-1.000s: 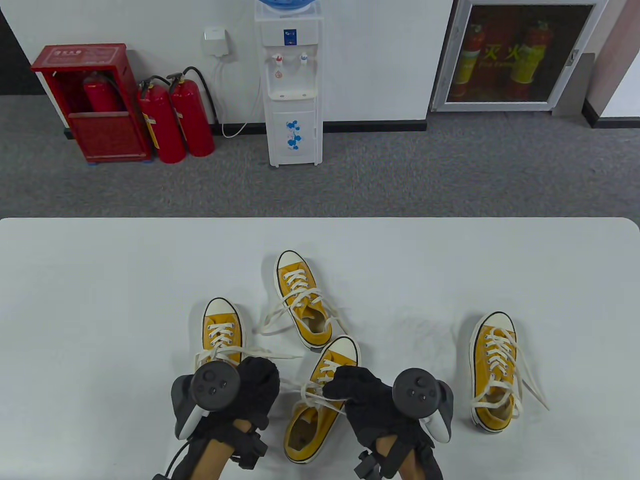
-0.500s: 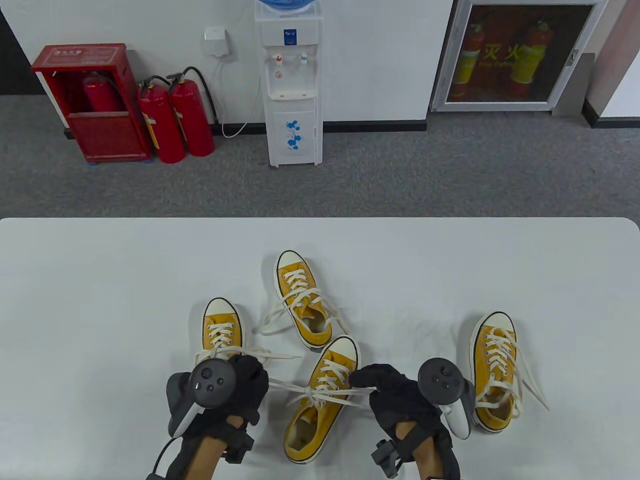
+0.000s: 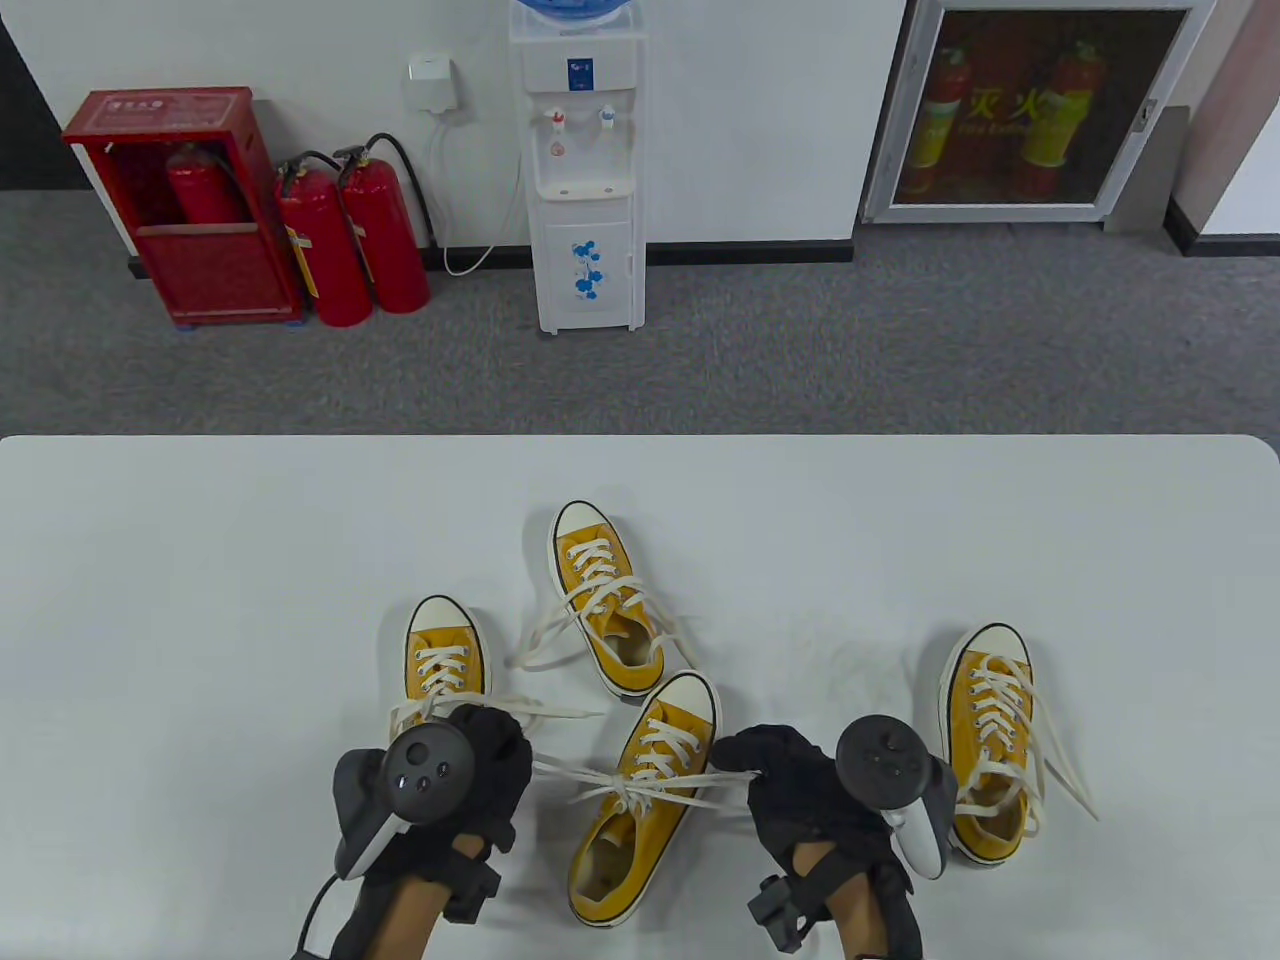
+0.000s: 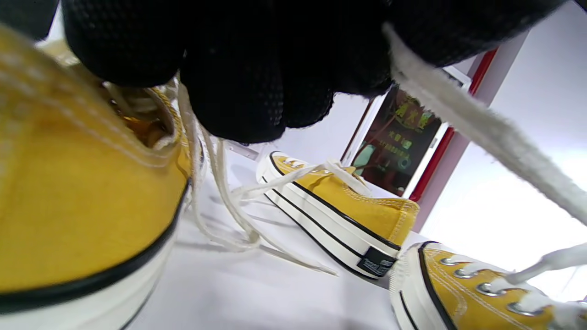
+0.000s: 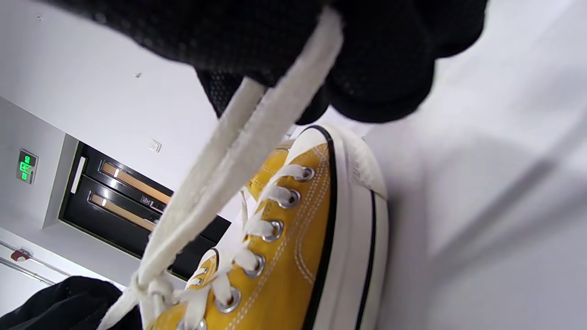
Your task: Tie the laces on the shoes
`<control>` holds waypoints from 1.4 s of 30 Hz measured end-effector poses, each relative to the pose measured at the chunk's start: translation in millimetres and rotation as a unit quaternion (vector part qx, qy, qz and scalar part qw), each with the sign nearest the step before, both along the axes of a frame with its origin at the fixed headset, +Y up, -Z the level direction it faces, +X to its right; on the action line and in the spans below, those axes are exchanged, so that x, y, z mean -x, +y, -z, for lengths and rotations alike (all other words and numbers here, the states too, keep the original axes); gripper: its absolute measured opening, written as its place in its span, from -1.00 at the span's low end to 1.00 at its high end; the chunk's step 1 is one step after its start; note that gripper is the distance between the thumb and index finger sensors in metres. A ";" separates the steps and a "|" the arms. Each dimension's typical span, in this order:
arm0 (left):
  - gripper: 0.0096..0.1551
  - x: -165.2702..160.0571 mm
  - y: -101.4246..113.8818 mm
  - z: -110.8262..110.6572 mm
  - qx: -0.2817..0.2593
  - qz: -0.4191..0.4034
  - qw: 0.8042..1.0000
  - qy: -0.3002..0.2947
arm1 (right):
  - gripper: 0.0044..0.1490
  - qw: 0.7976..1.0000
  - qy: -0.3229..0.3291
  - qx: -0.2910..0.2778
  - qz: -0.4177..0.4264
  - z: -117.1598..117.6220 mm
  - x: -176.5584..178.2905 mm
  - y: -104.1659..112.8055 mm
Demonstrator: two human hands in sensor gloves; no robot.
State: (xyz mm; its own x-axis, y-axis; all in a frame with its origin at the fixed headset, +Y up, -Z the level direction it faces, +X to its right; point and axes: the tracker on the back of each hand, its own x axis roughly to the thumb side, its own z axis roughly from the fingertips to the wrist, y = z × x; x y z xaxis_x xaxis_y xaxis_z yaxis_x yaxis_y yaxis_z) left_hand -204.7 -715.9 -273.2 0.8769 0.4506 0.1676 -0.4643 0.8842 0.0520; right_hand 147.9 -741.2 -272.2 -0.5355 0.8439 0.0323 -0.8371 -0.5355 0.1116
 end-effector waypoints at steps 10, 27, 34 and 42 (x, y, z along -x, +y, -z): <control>-0.38 -13.7 1.0 -6.4 -0.009 0.007 0.999 -0.030 | -0.41 0.997 0.002 -0.077 -0.019 -10.4 13.0 15.6; 0.05 -53.3 -18.0 -13.0 0.097 0.072 0.981 -0.153 | -0.02 0.970 -0.010 -0.179 -0.165 -32.9 39.9 36.2; 0.07 -61.3 -28.1 -12.7 0.124 0.094 0.974 -0.165 | 0.06 0.952 -0.001 -0.190 -0.241 -38.7 53.4 39.4; 0.01 -68.5 -42.0 -11.8 0.155 0.126 0.966 -0.163 | 0.09 0.945 0.010 -0.172 -0.278 -37.7 59.6 34.8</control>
